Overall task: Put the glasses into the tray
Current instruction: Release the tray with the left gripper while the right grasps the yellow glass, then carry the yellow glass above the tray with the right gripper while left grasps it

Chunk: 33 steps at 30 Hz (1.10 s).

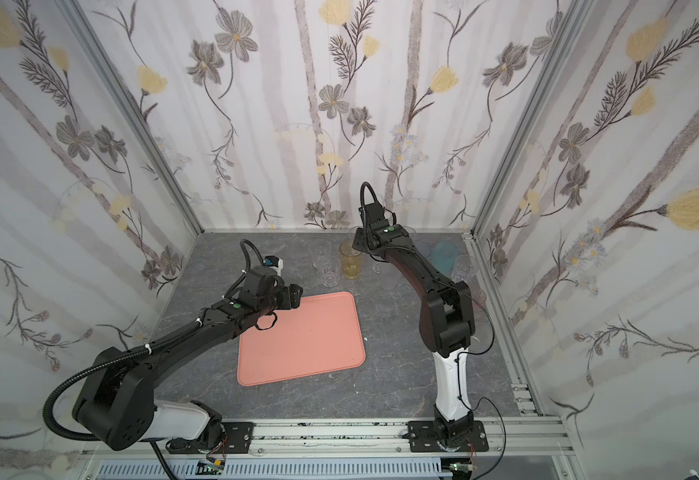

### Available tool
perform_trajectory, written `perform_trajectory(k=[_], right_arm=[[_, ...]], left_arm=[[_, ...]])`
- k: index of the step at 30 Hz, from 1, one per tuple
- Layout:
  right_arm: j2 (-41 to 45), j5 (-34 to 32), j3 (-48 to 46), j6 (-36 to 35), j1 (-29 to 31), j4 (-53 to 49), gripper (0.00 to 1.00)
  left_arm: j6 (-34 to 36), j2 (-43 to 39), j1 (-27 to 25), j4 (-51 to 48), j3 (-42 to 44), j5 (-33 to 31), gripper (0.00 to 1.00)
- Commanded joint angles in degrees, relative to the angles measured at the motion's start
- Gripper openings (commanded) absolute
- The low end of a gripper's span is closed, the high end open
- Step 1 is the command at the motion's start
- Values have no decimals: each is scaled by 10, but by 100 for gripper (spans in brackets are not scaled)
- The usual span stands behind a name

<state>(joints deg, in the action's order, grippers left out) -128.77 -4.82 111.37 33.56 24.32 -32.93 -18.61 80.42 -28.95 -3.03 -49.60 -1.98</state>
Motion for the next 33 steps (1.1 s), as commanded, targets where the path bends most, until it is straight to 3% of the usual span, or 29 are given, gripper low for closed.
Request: perform_trajectory(k=[1, 7, 13, 16, 24, 29, 33], right_arm=[[-37, 10, 37, 4, 1, -3, 43], [-72, -2, 51, -5, 5, -14, 36], [-61, -46, 51, -40, 13, -32, 10], [-29, -72, 26, -64, 21, -38, 2], [100, -121, -37, -107, 54, -87, 0], [153, -159, -50, -120, 121, -166, 0], [160, -120, -69, -101, 174, -188, 0]], left_arm=[[8, 4, -7, 33, -6, 3, 79], [8, -5, -7, 33, -7, -15, 78], [-14, -12, -7, 31, -8, -24, 72], [-19, -30, -6, 30, -9, -34, 69], [-10, -77, -2, -19, -64, -60, 69], [-3, -81, 3, -105, -131, -67, 69], [-21, -99, 28, -146, -139, 7, 69]])
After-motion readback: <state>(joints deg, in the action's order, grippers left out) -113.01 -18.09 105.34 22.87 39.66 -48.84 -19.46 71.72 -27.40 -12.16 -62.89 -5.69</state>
